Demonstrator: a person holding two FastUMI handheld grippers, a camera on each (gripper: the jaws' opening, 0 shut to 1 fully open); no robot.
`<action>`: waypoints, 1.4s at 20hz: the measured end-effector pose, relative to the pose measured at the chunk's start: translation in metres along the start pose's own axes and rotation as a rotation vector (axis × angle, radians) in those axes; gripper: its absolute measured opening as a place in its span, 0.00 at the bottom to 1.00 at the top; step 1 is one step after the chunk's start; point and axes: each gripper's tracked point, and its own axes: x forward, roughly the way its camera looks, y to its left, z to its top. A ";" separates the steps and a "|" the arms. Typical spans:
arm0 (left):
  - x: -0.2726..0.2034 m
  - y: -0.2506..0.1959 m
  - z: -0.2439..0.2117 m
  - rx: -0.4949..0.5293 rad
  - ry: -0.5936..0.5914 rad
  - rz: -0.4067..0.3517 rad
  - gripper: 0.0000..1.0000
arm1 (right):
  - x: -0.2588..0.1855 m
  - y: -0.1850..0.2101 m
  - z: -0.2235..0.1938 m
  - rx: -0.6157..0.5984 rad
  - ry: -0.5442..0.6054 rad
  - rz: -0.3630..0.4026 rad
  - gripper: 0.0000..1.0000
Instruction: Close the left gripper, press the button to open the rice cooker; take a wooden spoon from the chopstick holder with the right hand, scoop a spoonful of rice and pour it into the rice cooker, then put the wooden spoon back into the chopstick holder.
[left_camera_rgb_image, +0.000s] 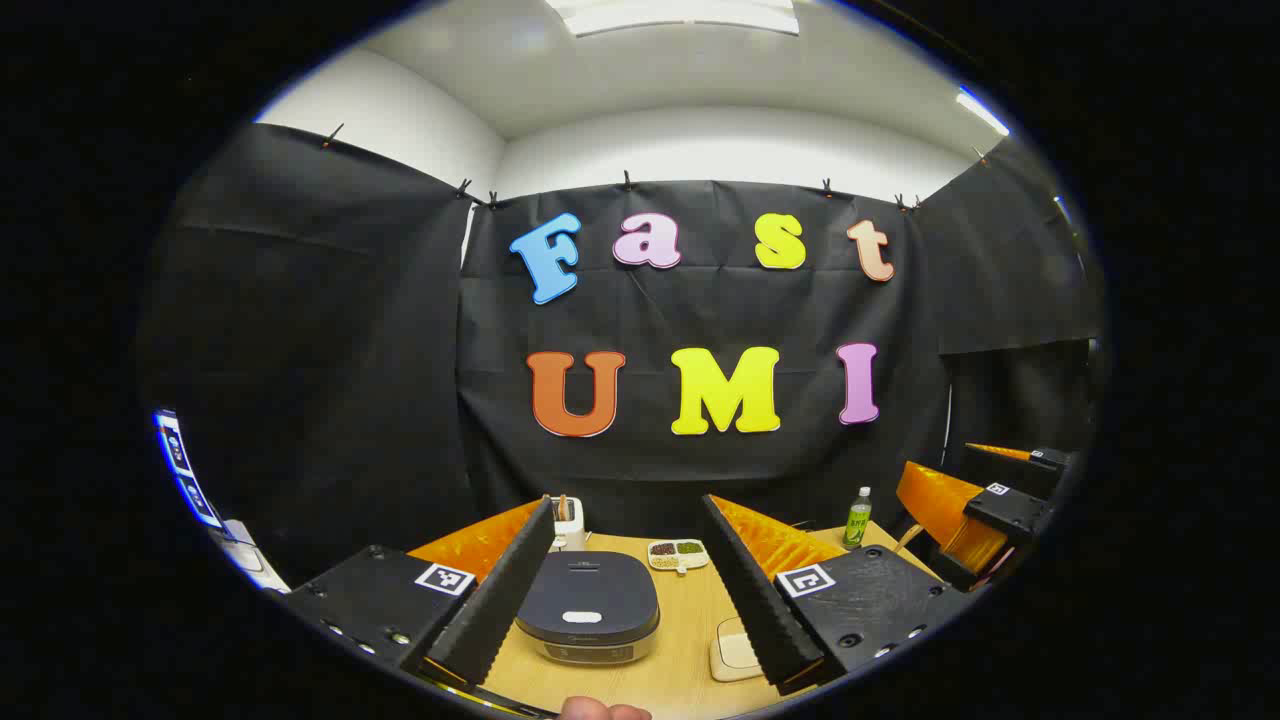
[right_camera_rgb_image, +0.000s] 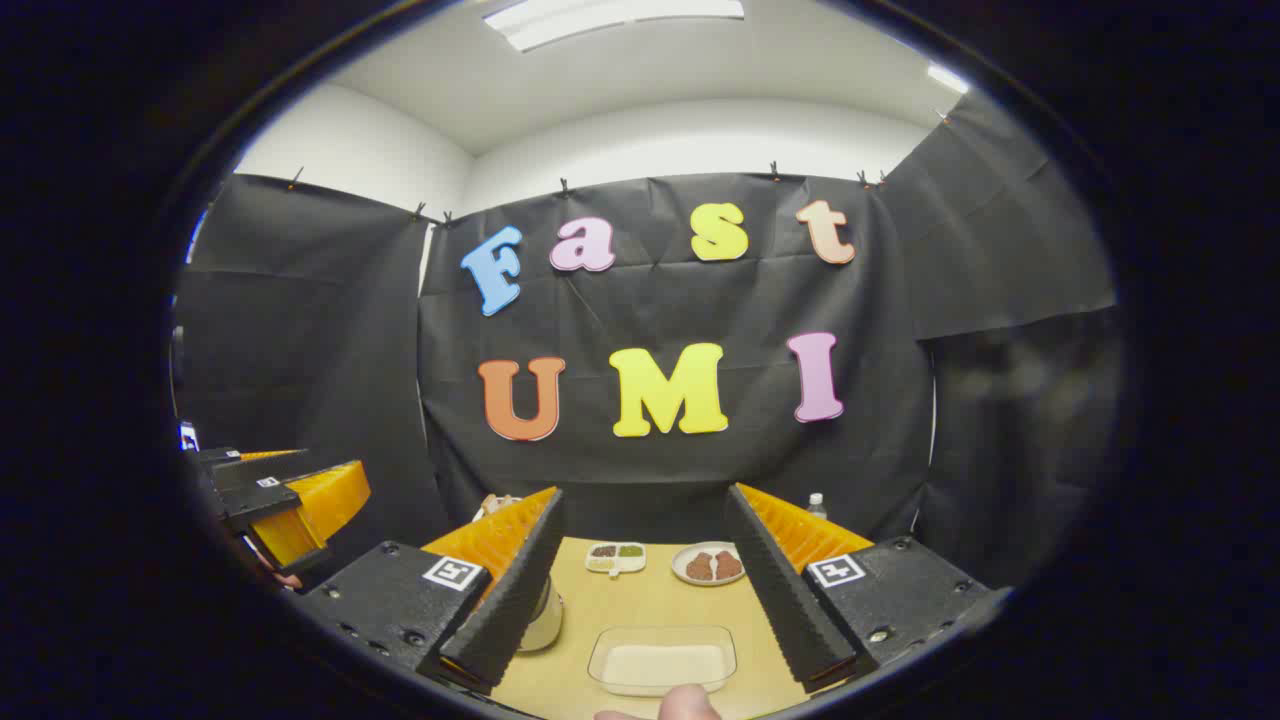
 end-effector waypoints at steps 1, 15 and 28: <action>0.001 0.001 0.000 -0.002 0.002 0.003 0.84 | -0.001 0.000 0.001 -0.001 -0.005 0.001 0.99; -0.008 0.009 -0.003 -0.006 0.022 0.045 0.94 | 0.002 0.004 0.000 -0.024 -0.010 0.048 1.00; 0.003 0.020 -0.021 -0.003 0.059 0.086 0.94 | 0.024 -0.005 -0.012 -0.026 0.028 0.061 1.00</action>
